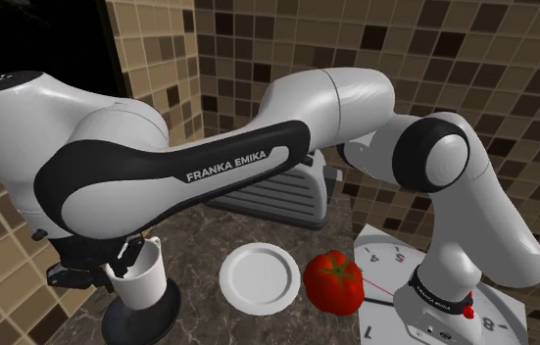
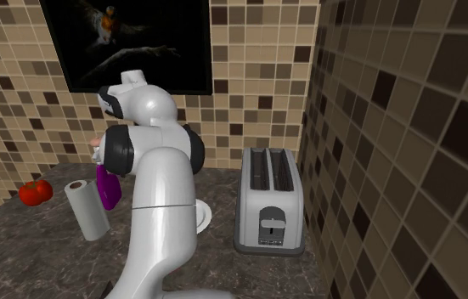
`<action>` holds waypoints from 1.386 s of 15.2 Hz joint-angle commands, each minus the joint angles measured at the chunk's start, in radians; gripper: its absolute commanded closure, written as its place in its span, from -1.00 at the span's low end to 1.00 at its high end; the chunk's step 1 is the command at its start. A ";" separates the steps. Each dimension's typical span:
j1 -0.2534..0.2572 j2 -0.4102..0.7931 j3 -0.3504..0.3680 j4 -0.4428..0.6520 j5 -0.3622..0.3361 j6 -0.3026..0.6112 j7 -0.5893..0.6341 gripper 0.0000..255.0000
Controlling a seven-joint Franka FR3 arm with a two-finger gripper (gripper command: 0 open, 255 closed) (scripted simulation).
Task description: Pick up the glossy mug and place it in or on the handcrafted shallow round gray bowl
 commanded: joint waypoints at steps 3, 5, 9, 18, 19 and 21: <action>-0.012 -0.004 0.000 -0.062 -0.002 0.056 0.010 1.00; -0.016 -0.002 -0.001 -0.088 -0.004 0.082 0.014 1.00; -0.016 -0.002 -0.001 -0.088 -0.004 0.082 0.014 1.00; -0.016 -0.002 -0.001 -0.087 -0.003 0.082 0.014 -1.00; -0.016 -0.002 -0.001 -0.088 -0.004 0.082 0.014 -1.00; 0.000 0.000 0.000 -0.013 -0.001 0.014 0.005 -1.00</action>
